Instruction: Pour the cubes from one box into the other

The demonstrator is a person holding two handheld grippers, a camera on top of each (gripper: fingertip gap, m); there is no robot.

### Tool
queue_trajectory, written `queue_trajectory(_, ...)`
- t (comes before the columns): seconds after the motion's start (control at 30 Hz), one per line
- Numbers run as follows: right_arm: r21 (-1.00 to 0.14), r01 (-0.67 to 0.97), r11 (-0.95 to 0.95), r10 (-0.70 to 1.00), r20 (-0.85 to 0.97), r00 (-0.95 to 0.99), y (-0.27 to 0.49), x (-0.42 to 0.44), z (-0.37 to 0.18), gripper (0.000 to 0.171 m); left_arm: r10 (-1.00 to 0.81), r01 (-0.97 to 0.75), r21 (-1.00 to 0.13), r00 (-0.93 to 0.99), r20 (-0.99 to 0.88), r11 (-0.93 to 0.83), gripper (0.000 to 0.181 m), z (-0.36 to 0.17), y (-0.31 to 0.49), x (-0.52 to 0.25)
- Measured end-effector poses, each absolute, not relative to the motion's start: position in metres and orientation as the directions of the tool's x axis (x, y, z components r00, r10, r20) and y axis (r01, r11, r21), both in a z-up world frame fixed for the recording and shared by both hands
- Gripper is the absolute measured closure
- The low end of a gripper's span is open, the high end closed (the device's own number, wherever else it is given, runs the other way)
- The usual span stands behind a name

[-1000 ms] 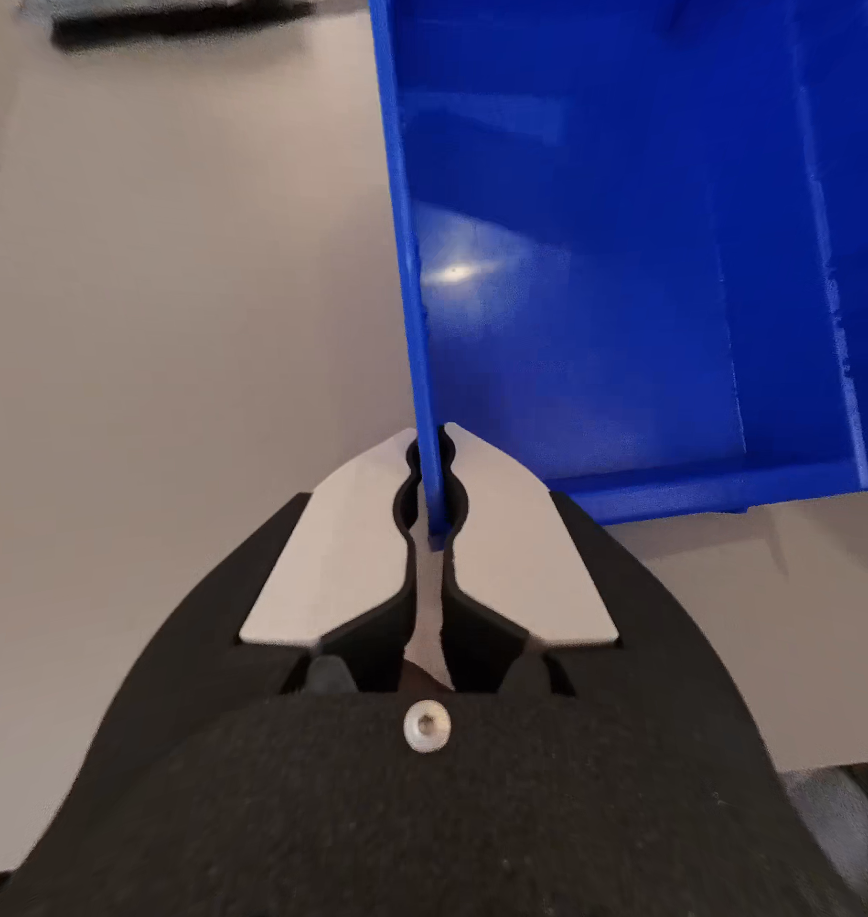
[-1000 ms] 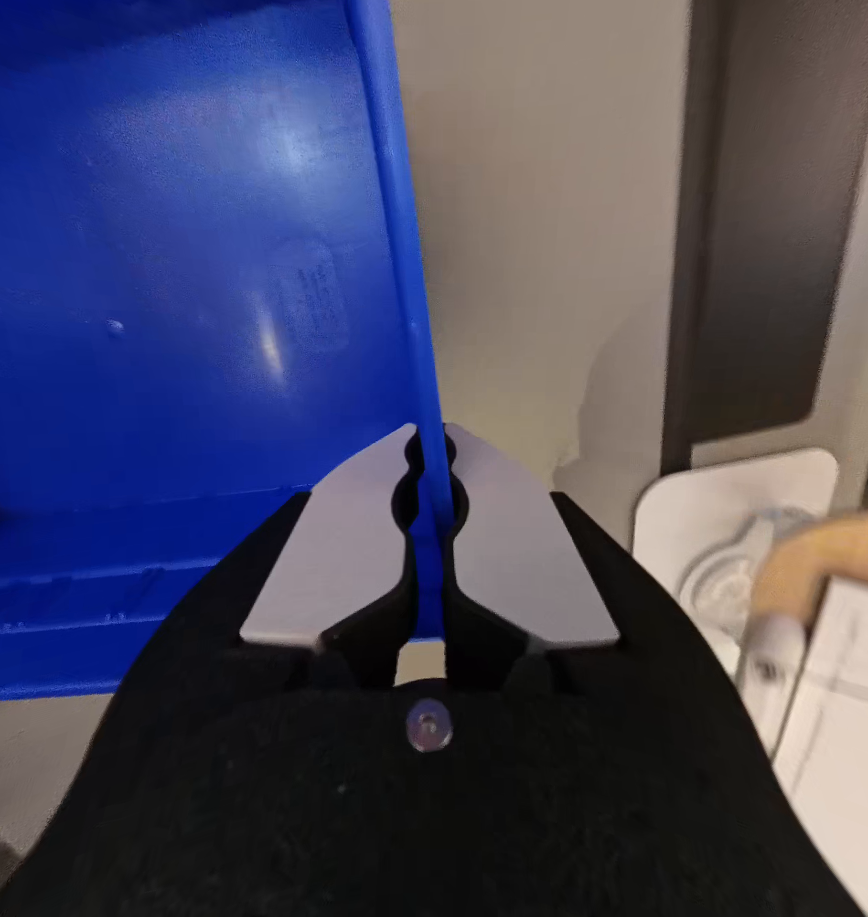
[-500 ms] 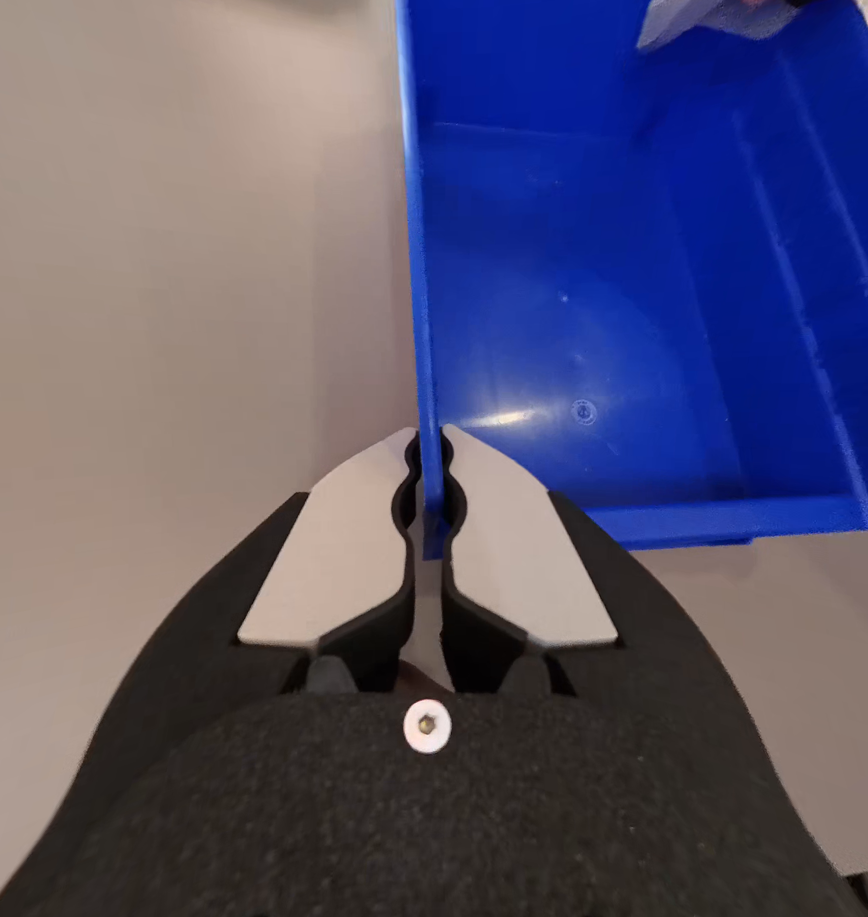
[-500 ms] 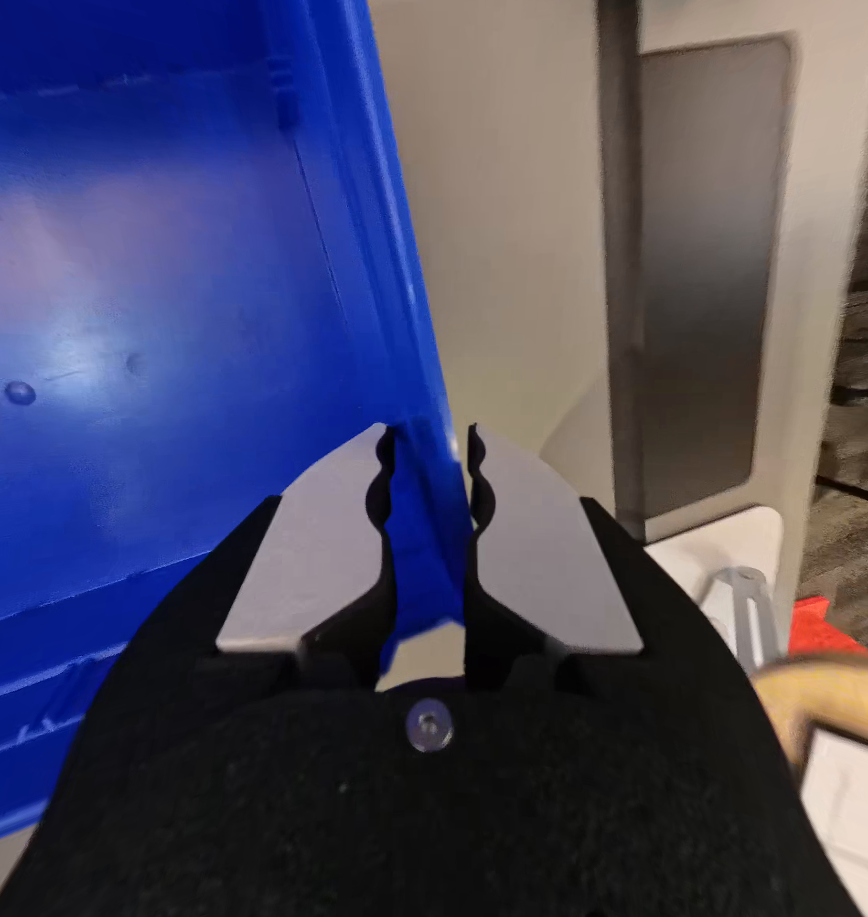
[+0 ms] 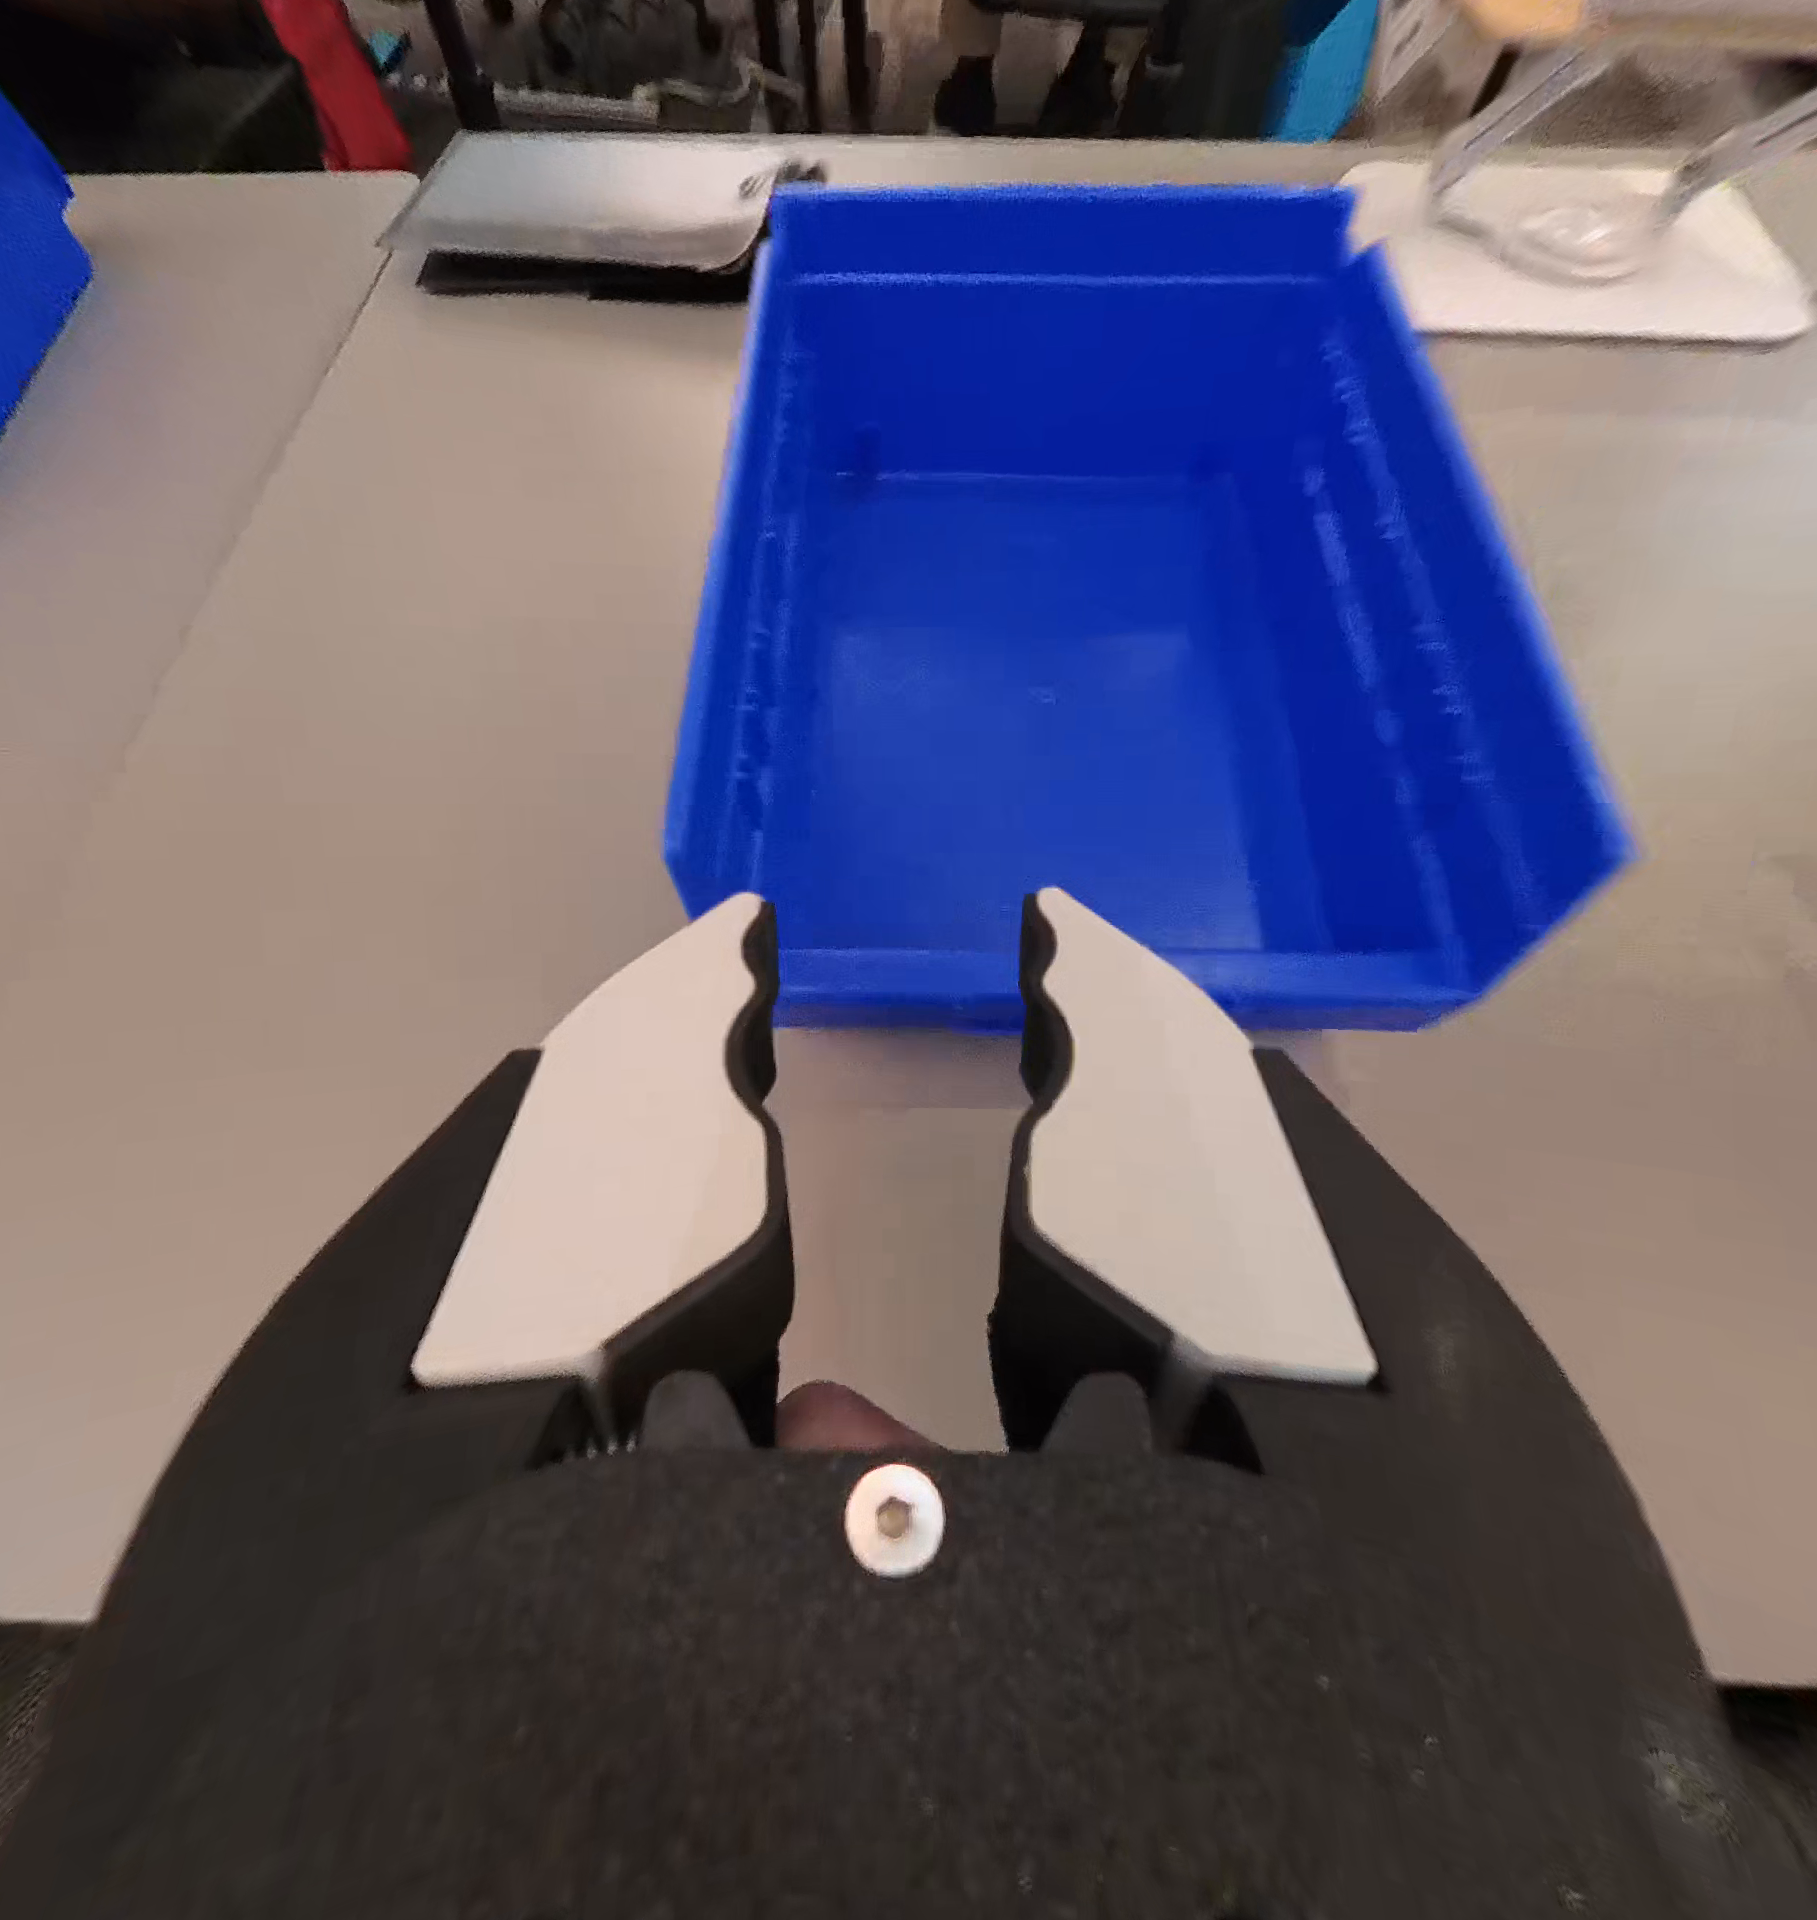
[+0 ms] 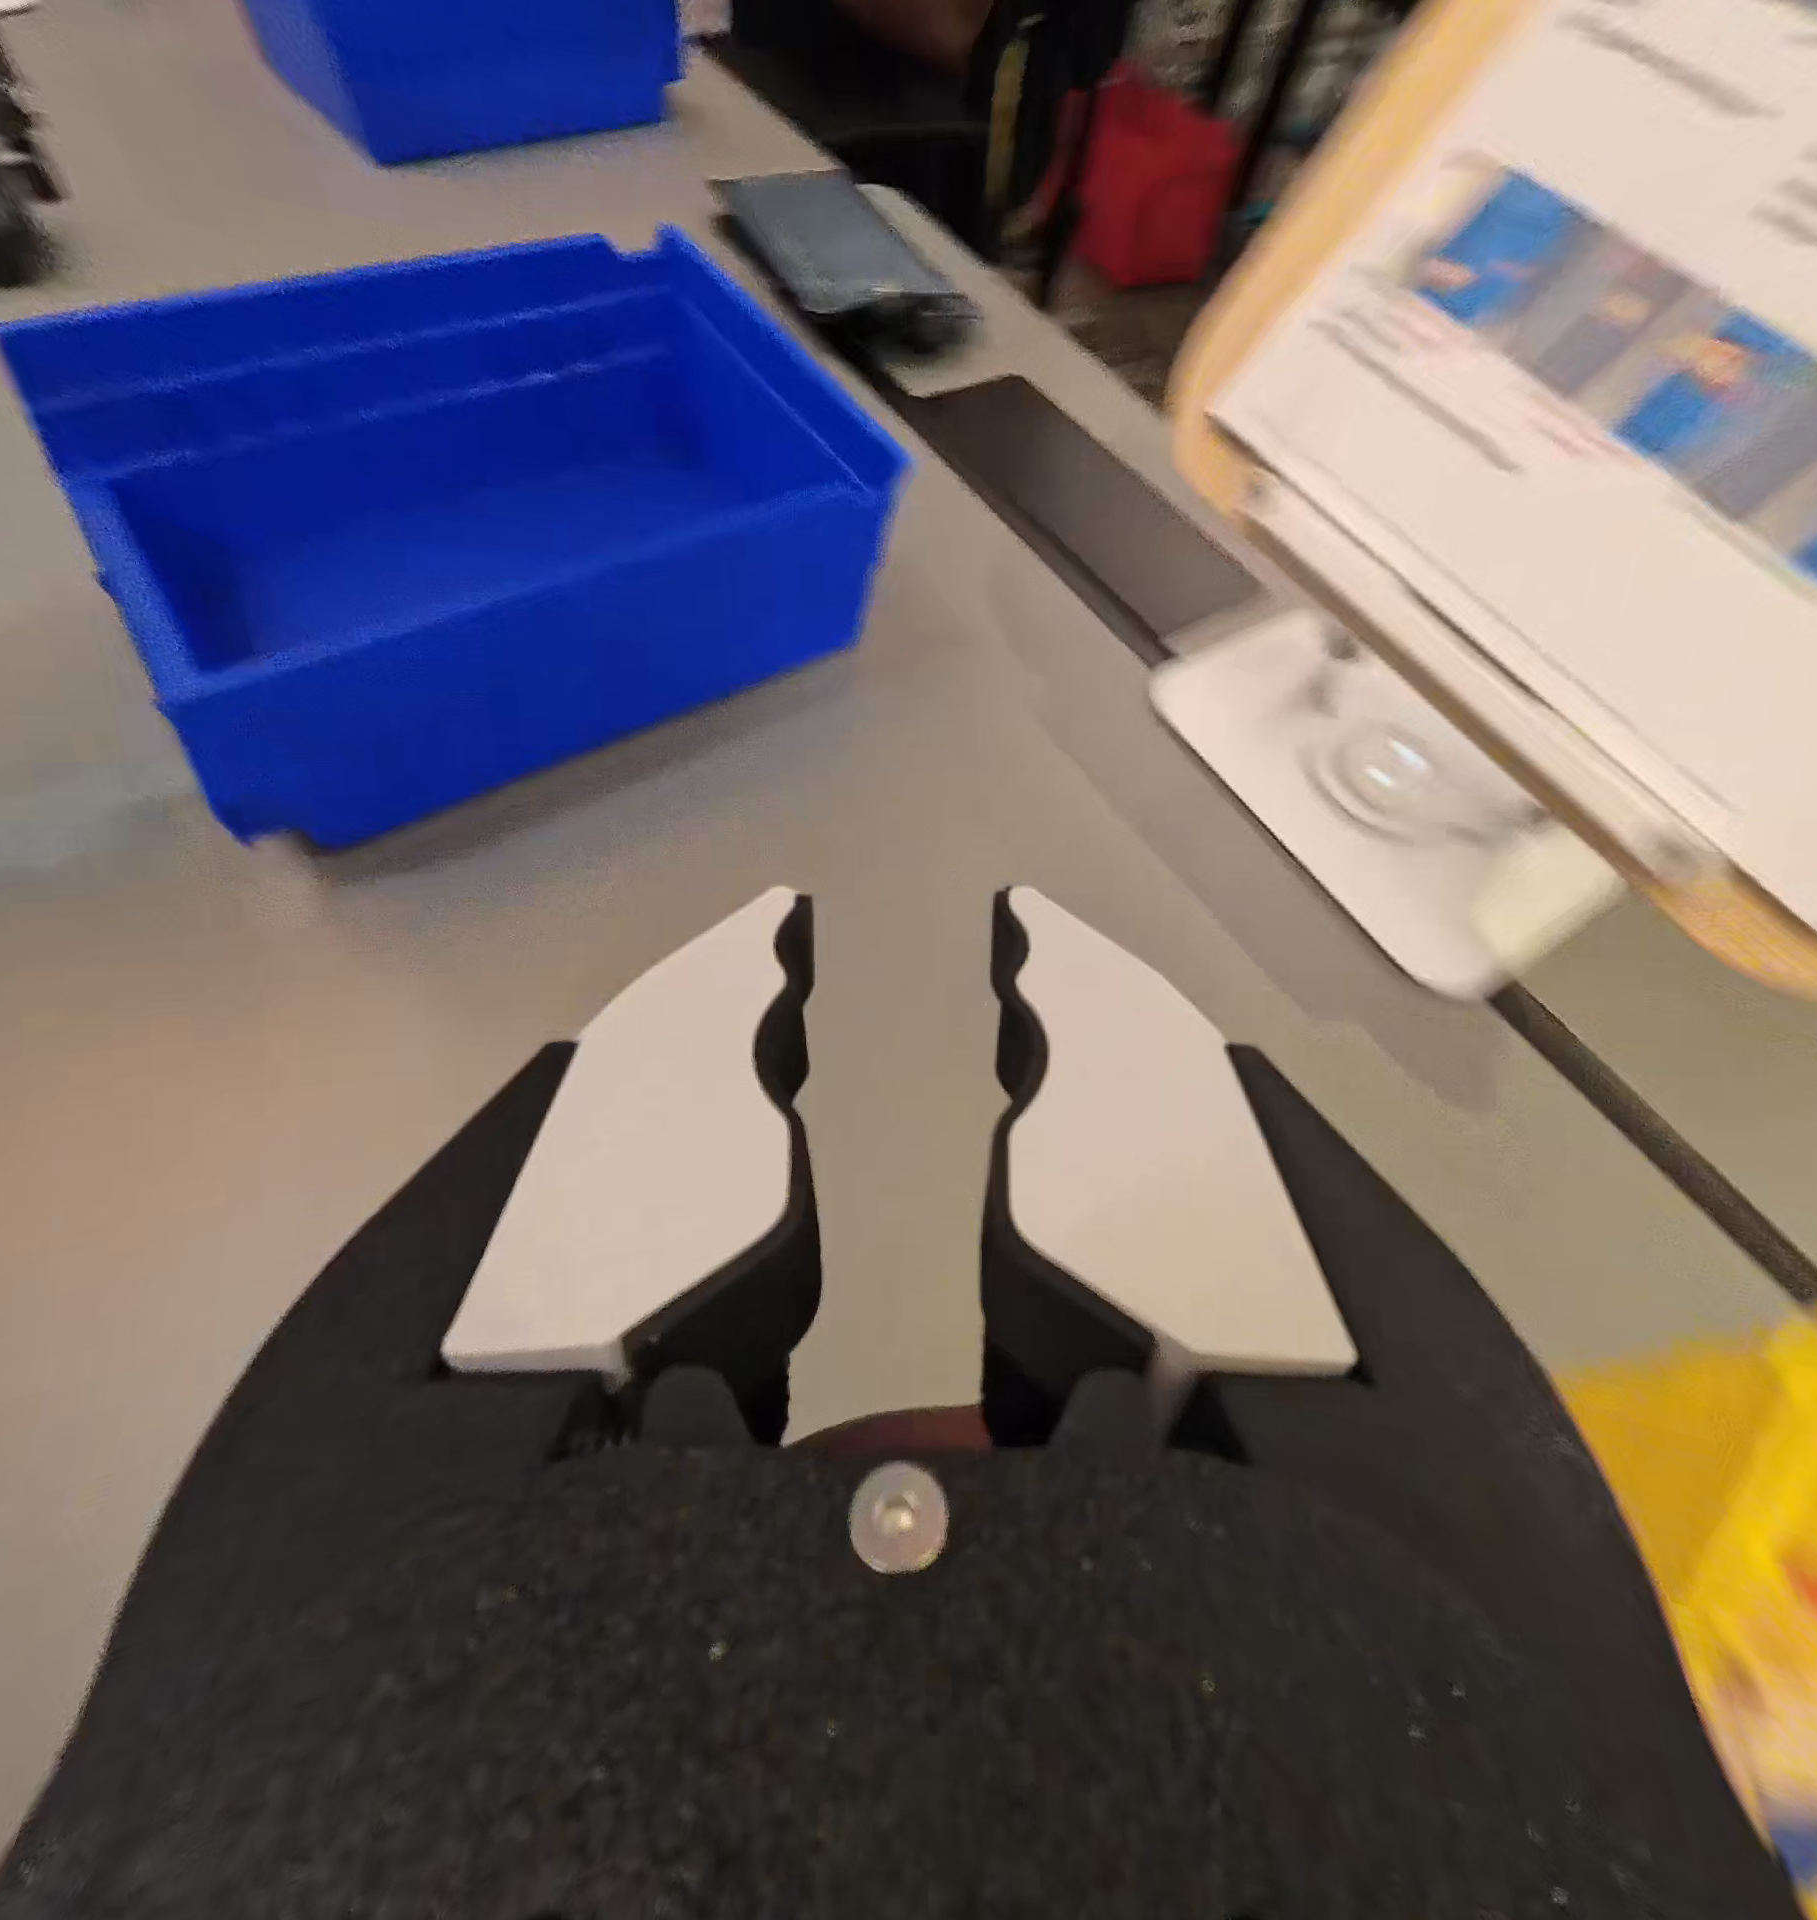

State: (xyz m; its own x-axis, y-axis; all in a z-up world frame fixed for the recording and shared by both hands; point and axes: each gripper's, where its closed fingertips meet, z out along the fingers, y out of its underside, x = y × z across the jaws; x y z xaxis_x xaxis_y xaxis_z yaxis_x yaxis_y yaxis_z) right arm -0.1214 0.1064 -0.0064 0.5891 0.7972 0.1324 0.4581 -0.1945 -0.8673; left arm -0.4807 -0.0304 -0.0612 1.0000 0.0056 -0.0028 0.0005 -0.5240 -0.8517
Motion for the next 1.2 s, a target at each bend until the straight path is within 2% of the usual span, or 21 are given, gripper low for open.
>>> queue_trajectory(0.13, -0.943, 0.227, -0.245, 0.559, 0.054, 0.828, 0.071, 0.021, -0.014, 0.139, -0.083, 0.058, -0.875, 0.990, 0.111, -0.480, 0.137, -0.052, -0.051, -0.428)
queue_trajectory(0.23, -0.991, -0.001, -0.134, 0.280, -0.039, 0.959, 0.041, 0.123, -0.043, 0.141, -0.118, 0.115, -0.893, 0.976, 0.183, -0.435, 0.137, -0.061, -0.055, -0.395)
queue_trajectory(0.33, -0.975, 0.068, -0.212, 0.167, 0.033, 0.985, 0.006, 0.172, -0.082, 0.142, -0.073, 0.143, -0.903, 0.980, 0.188, -0.406, 0.141, -0.091, -0.055, -0.388)
queue_trajectory(0.43, -0.977, 0.038, -0.210, 0.098, 0.017, 0.995, -0.015, 0.197, -0.080, 0.142, -0.059, 0.096, -0.899, 0.989, 0.134, -0.427, 0.142, -0.112, -0.048, -0.392)
queue_trajectory(0.6, -0.967, -0.013, -0.254, 0.056, -0.028, 0.998, -0.020, 0.214, -0.093, 0.142, -0.072, 0.089, -0.928, 0.990, 0.123, -0.361, 0.141, -0.100, -0.043, -0.391)
queue_trajectory(0.83, -0.956, 0.034, -0.292, 0.028, 0.028, 0.999, -0.018, 0.218, -0.103, 0.141, -0.079, -0.006, -0.936, 0.997, 0.023, -0.353, 0.142, -0.102, -0.044, -0.388)
queue_trajectory(1.1, -0.950, 0.054, -0.308, 0.030, 0.047, 0.998, -0.017, 0.215, -0.106, 0.141, -0.094, 0.062, -0.926, 0.990, 0.104, -0.374, 0.143, -0.101, -0.048, -0.384)
queue_trajectory(1.2, -0.948, 0.057, -0.313, 0.034, 0.048, 0.998, -0.017, 0.215, -0.107, 0.141, -0.098, 0.041, -0.935, 0.992, 0.081, -0.353, 0.143, -0.096, -0.049, -0.382)
